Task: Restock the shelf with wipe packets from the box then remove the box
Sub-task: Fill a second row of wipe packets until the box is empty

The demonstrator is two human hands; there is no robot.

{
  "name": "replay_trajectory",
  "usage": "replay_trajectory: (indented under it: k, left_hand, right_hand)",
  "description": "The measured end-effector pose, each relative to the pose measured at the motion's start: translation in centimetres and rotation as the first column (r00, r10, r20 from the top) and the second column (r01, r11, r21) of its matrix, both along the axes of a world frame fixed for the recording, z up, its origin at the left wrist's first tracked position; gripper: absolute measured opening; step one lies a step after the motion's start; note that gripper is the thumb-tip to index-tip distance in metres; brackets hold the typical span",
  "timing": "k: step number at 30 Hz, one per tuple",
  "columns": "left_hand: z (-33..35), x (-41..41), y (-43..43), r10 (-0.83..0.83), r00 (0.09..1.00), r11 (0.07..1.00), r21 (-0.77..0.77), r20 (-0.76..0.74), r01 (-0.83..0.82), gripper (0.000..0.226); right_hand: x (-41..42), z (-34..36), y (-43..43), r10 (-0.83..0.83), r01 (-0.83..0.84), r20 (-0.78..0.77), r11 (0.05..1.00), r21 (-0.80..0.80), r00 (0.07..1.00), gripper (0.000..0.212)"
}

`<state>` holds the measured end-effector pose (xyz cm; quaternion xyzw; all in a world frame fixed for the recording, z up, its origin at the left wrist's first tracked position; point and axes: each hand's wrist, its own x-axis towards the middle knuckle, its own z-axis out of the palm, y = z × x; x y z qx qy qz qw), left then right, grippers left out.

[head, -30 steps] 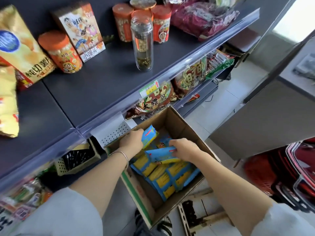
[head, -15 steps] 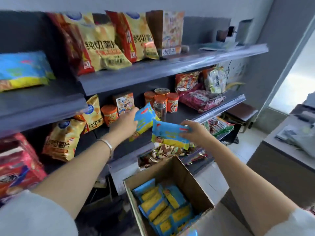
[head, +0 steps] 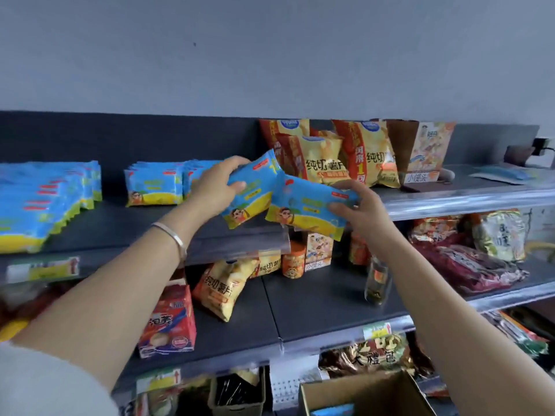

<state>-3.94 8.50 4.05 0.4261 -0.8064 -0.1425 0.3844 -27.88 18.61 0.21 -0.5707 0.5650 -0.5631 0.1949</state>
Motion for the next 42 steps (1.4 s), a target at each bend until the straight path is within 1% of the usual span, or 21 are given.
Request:
replay_trajectory:
  k: [4, 7, 10, 12, 15, 19, 21, 23, 25, 30, 33, 35, 38, 42]
  left_hand:
    - [1.0, 5.8, -4.3, 0.089, 0.996, 0.996, -0.008, 0.024, -0.089, 0.034]
    - [1.0, 9.6, -7.9, 0.155, 0.984, 0.988, -0.005, 0.093, -0.155, 0.031]
    - [0.5, 13.0, -11.2, 0.285, 0.938, 0.958, -0.039, 0.195, -0.283, 0.032]
    - [-0.1, 14.5, -13.1, 0.308, 0.915, 0.950, -0.026, 0.262, -0.312, 0.034]
    - [-1.3, 15.9, -15.6, 0.319, 0.882, 0.944, -0.029, 0.348, -0.330, 0.035]
    - [-2.7, 16.2, -17.6, 0.359, 0.822, 0.933, -0.148, 0.443, -0.328, 0.037]
    - [-3.1, 15.9, -18.3, 0.351, 0.816, 0.936, -0.156, 0.460, -0.315, 0.043]
    - [-3.3, 15.7, -18.8, 0.342, 0.806, 0.940, -0.163, 0.483, -0.301, 0.049]
    - [-3.6, 15.4, -19.2, 0.346, 0.793, 0.938, -0.192, 0.502, -0.288, 0.050]
    - [-4.2, 14.7, -19.9, 0.413, 0.774, 0.908, -0.277, 0.480, -0.313, 0.067]
    - [-4.8, 14.9, -20.2, 0.430, 0.761, 0.898, -0.321, 0.486, -0.302, 0.065]
    - [-5.0, 15.1, -20.3, 0.417, 0.764, 0.903, -0.321, 0.492, -0.286, 0.061]
    - [-4.9, 15.1, -20.2, 0.410, 0.765, 0.907, -0.312, 0.497, -0.284, 0.060]
    - [-4.6, 15.0, -19.7, 0.404, 0.758, 0.909, -0.317, 0.512, -0.270, 0.063]
  right_hand:
    - [5.4, 1.6, -5.1, 0.014, -0.024, -0.097, 0.995, -0.101, 0.995, 0.024]
    - [8.8, 2.2, -8.8, -0.028, -0.004, -0.230, 0.991, -0.135, 0.973, 0.022]
    - [11.9, 2.5, -12.8, -0.076, 0.034, -0.351, 0.992, -0.125, 0.933, 0.025]
    - [13.2, 2.5, -15.3, -0.100, 0.076, -0.415, 0.994, -0.075, 0.904, 0.027]
    - [14.0, 1.8, -18.8, -0.099, 0.134, -0.454, 0.990, 0.044, 0.886, 0.027]
    - [14.2, 0.9, -22.2, -0.078, 0.144, -0.378, 0.978, 0.152, 0.923, 0.028]
    - [14.3, 0.8, -23.5, -0.076, 0.148, -0.346, 0.971, 0.187, 0.935, 0.030]
    - [14.5, 0.7, -24.5, -0.060, 0.146, -0.367, 0.967, 0.211, 0.928, 0.034]
    - [14.7, 0.5, -25.3, -0.055, 0.164, -0.449, 0.964, 0.208, 0.892, 0.040]
    - [14.9, 0.3, -27.1, -0.108, 0.215, -0.613, 0.971, 0.103, 0.783, 0.040]
    - [14.9, 0.2, -27.4, -0.139, 0.262, -0.687, 0.962, 0.078, 0.713, 0.045]
    - [14.9, 0.0, -27.3, -0.121, 0.257, -0.694, 0.962, 0.095, 0.710, 0.053]
    - [15.0, -0.2, -27.0, -0.100, 0.246, -0.721, 0.964, 0.100, 0.686, 0.064]
    - [15.1, -0.6, -26.7, -0.112, 0.248, -0.732, 0.966, 0.079, 0.672, 0.069]
